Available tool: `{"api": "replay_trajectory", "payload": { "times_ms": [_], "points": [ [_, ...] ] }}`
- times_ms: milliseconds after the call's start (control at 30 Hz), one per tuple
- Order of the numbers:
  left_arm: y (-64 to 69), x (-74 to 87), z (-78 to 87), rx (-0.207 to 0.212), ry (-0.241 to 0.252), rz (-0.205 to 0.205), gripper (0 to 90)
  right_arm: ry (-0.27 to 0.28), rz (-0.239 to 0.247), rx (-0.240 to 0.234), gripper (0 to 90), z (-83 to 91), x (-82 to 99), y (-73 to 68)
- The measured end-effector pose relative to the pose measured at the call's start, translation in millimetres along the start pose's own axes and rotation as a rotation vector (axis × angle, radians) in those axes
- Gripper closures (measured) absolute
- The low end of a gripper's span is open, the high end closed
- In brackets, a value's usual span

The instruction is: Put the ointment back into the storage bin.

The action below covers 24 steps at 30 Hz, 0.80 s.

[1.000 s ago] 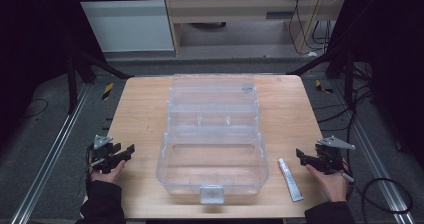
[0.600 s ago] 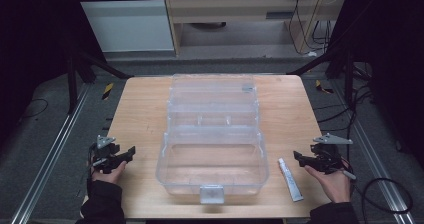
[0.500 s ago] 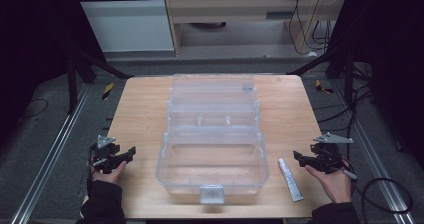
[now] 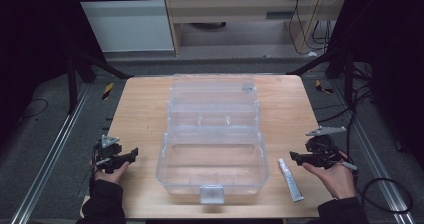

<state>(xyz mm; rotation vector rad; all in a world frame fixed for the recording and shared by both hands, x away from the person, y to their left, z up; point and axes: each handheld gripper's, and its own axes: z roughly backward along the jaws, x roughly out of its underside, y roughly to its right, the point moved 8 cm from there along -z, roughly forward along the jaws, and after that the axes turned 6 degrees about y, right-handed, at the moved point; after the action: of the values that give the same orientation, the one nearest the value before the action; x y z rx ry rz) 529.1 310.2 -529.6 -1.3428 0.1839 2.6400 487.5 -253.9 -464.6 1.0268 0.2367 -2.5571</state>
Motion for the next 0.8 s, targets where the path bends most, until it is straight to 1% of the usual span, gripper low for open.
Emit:
{"api": "replay_trajectory", "payload": {
  "times_ms": [33,67,100,167,200,233,267,333,367,400,467,533,600,633,667,767,800],
  "points": [
    [0.2,0.1,-0.3,0.001,-0.001,-0.001,32.0,-0.016,0.007,0.002,35.6,-0.3,0.1,-1.1],
    [0.2,0.1,-0.3,0.001,-0.001,-0.001,32.0,-0.016,0.007,0.002,35.6,-0.3,0.1,-1.1],
    [0.7,0.7,-0.6,0.002,-0.005,-0.005,31.8,-0.036,0.018,-0.002,36.7,-1.4,-0.6,-3.4],
    [0.9,0.8,-0.5,0.001,-0.006,-0.006,31.7,-0.043,0.020,-0.005,36.9,-1.4,-0.8,-4.2],
    [1.2,0.6,-0.5,0.001,-0.006,-0.007,31.7,-0.060,0.020,-0.012,37.2,-2.6,-0.9,-6.6],
    [1.2,0.6,-0.5,0.001,-0.006,-0.007,31.7,-0.060,0.020,-0.012,37.2,-2.6,-0.9,-6.6],
    [1.2,0.5,-0.6,0.001,-0.005,-0.007,31.7,-0.081,0.025,-0.018,37.8,-3.8,0.1,-8.5],
    [0.9,0.8,-1.7,0.000,-0.009,-0.008,31.7,-0.103,0.028,-0.025,38.3,-5.0,1.5,-9.6],
    [0.8,1.0,-2.1,-0.001,-0.011,-0.009,31.7,-0.115,0.024,-0.024,38.8,-5.7,2.3,-10.2],
    [0.8,1.0,-2.1,-0.001,-0.011,-0.009,31.7,-0.115,0.024,-0.024,38.8,-5.7,2.3,-10.2],
    [0.9,1.6,-2.2,0.000,-0.015,-0.011,31.6,-0.149,0.023,-0.026,40.0,-8.3,5.3,-11.1],
    [0.7,1.7,-2.3,-0.001,-0.015,-0.012,31.6,-0.154,0.024,-0.029,40.1,-9.1,5.9,-11.2],
    [0.1,1.9,-2.5,-0.001,-0.016,-0.011,31.6,-0.185,0.028,-0.032,41.3,-11.8,8.6,-13.0],
    [-0.2,2.2,-2.5,-0.001,-0.017,-0.011,31.6,-0.185,0.028,-0.032,41.3,-11.8,8.6,-13.0],
    [-0.6,2.6,-2.4,-0.003,-0.018,-0.010,31.6,-0.201,0.027,-0.040,43.0,-13.0,9.5,-15.2],
    [-1.0,2.5,-1.7,-0.005,-0.017,-0.011,31.6,-0.233,0.028,-0.047,44.5,-15.3,11.8,-18.3],
    [-1.0,2.5,-1.7,-0.005,-0.017,-0.011,31.6,-0.233,0.028,-0.047,44.5,-15.3,11.8,-18.3]
  ]
}}
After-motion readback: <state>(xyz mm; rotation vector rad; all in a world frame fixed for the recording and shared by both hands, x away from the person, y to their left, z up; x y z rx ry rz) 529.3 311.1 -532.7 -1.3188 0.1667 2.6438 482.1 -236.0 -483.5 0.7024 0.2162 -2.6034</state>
